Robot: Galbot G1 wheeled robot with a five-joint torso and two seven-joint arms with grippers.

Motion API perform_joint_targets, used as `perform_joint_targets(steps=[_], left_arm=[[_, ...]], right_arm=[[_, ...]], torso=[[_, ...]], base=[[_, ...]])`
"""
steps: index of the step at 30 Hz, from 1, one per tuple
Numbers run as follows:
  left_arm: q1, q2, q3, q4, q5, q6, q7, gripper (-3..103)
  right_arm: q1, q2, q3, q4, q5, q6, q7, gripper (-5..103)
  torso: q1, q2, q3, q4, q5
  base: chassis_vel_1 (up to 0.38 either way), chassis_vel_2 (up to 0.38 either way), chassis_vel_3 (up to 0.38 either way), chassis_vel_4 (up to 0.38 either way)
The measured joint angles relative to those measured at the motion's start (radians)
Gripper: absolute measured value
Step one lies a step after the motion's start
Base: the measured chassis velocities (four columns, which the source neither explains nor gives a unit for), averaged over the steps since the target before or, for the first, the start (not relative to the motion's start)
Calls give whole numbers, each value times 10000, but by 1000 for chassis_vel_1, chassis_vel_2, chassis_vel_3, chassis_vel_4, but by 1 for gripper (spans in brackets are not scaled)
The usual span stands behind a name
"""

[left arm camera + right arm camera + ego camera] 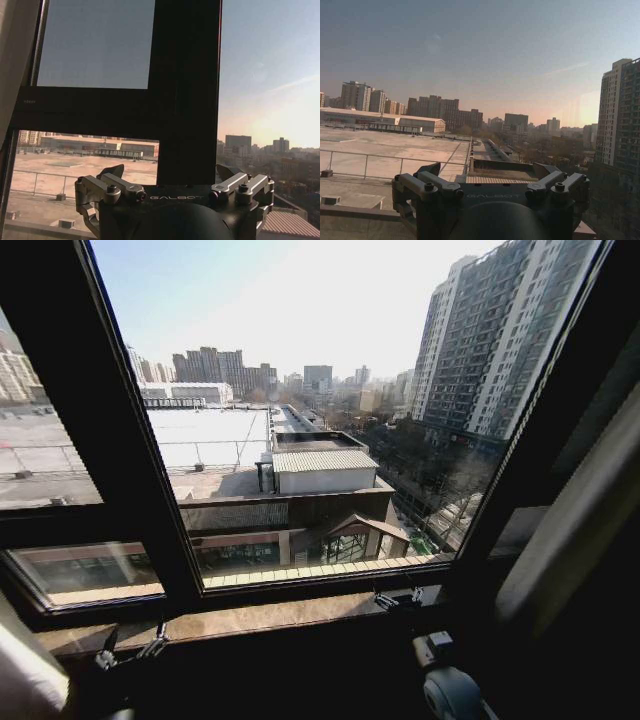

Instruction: Open the curtains by pulling them apart, changing their state from closed to fully open.

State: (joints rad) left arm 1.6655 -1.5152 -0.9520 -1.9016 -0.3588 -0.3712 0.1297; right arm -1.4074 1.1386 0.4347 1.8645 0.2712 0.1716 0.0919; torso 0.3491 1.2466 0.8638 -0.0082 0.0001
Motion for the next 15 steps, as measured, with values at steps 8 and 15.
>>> perform_joint_targets(steps=[8, 15], left_arm=[[0, 0, 0, -1, 0, 0, 0, 100], [0, 0, 0, 0, 0, 0, 0, 100]], right_arm=[[0, 0, 1, 0, 0, 1, 0, 100], [0, 0, 1, 0, 0, 0, 0, 100]], torso=[[0, 0, 0, 1, 0], [0, 0, 0, 0, -2]], base=[[388, 329, -390, -321], [368, 326, -370, -328]])
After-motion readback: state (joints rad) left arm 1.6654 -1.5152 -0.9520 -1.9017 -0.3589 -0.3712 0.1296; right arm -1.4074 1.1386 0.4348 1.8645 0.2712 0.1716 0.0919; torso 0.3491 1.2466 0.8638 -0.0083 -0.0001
